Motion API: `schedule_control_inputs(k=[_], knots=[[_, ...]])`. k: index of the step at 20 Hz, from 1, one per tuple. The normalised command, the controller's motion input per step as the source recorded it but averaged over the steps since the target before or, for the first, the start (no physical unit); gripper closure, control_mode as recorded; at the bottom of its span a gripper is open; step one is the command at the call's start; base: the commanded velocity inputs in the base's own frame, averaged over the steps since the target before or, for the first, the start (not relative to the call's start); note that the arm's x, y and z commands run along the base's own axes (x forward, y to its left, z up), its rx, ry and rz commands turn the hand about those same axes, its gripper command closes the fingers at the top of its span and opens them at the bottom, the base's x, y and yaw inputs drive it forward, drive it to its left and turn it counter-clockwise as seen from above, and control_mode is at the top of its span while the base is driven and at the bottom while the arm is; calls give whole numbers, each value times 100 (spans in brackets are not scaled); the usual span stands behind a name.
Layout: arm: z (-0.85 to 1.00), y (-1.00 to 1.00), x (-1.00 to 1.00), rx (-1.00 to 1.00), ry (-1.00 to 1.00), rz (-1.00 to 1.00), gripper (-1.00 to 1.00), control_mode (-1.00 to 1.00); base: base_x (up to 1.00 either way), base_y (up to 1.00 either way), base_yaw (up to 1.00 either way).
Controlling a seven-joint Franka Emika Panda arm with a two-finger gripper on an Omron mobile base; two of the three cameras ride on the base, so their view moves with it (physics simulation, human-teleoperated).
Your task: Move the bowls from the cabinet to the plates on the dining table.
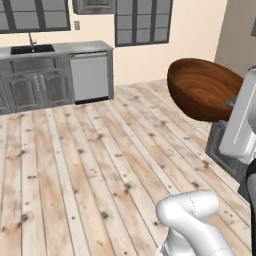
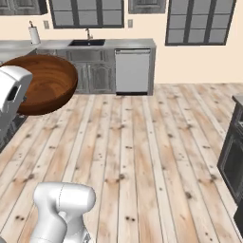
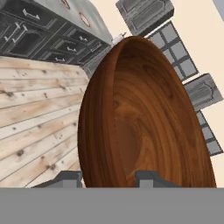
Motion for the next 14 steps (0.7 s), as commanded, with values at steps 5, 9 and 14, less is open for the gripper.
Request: schedule_control_inputs(k=[5,9,14], knots=[[0,0,0,0,0,0,100,100,59,22,30],[0,0,0,0,0,0,100,100,93,4,25],[0,0,0,0,0,0,100,100,100,0,24]])
